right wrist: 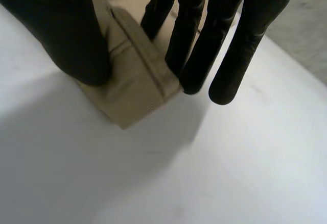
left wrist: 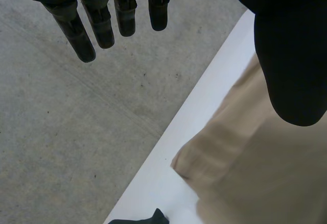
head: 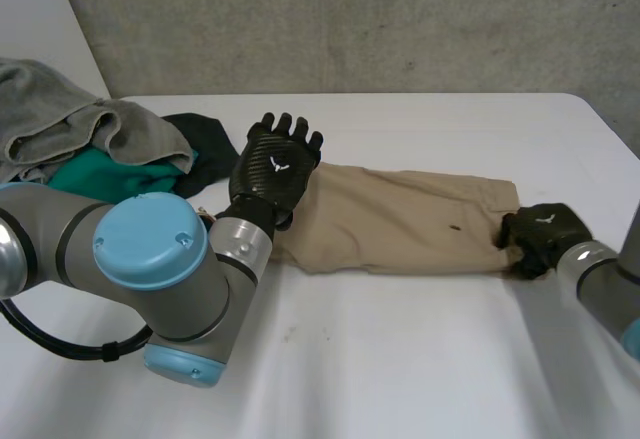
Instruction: Fold the laundry.
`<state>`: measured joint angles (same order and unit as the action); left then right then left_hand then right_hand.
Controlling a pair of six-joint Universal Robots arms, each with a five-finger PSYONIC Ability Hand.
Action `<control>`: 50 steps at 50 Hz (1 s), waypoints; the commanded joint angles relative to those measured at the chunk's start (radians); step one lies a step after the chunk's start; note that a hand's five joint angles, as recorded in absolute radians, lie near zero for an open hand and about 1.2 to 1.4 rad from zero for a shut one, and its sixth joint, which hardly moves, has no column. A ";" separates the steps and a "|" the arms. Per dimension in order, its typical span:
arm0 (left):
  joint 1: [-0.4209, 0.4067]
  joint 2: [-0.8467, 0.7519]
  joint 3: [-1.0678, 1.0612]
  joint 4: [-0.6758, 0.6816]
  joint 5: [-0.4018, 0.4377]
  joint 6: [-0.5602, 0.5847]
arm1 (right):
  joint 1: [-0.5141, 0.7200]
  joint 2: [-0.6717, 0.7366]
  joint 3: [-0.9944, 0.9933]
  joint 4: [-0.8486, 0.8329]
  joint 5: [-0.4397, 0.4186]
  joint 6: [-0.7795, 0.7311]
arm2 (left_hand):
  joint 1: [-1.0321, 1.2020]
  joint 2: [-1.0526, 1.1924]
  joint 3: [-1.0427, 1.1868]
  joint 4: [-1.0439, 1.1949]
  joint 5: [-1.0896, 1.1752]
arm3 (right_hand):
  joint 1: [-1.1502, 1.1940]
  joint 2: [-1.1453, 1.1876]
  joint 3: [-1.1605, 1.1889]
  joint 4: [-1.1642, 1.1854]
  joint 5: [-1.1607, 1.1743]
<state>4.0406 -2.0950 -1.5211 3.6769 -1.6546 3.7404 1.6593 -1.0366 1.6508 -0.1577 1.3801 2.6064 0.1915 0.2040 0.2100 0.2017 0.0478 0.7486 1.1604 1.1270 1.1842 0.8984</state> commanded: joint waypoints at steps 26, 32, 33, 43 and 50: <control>0.066 0.158 -0.108 -0.040 -0.002 -0.074 | 0.497 0.016 -0.155 -0.121 -0.345 -0.526 | -0.017 -0.029 -0.036 -0.027 -0.048 | 0.648 0.236 0.269 0.212 0.323; 0.070 0.147 -0.058 -0.034 -0.004 -0.082 | 0.521 0.026 -0.216 -0.123 -0.277 -0.375 | -0.017 -0.029 -0.036 -0.027 -0.048 | -0.234 -0.646 -0.613 -0.670 -0.559; 0.072 0.144 -0.039 -0.037 -0.004 -0.086 | 0.517 0.017 -0.221 -0.122 -0.257 -0.327 | -0.017 -0.029 -0.036 -0.027 -0.048 | -0.383 -0.795 -0.762 -0.819 -0.708; 0.040 0.049 0.171 -0.109 -0.010 -0.114 | 0.296 -0.226 -0.191 -0.114 -0.089 0.398 | -0.016 -0.029 -0.035 -0.026 -0.047 | -0.574 -0.986 -0.952 -1.010 -0.898; -0.020 0.029 0.180 -0.124 -0.010 -0.114 | 0.117 -0.165 -0.258 0.087 -0.064 0.307 | -0.016 -0.029 -0.035 -0.026 -0.047 | -0.511 -0.923 -0.890 -0.947 -0.836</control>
<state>4.0668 -2.0442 -1.3537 3.5711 -1.6641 3.6268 1.9213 -1.2476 1.4495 -0.2324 1.2971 2.9727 0.1915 0.2040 0.2100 0.2017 0.0478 0.1991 0.2166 0.2095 0.2294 0.0616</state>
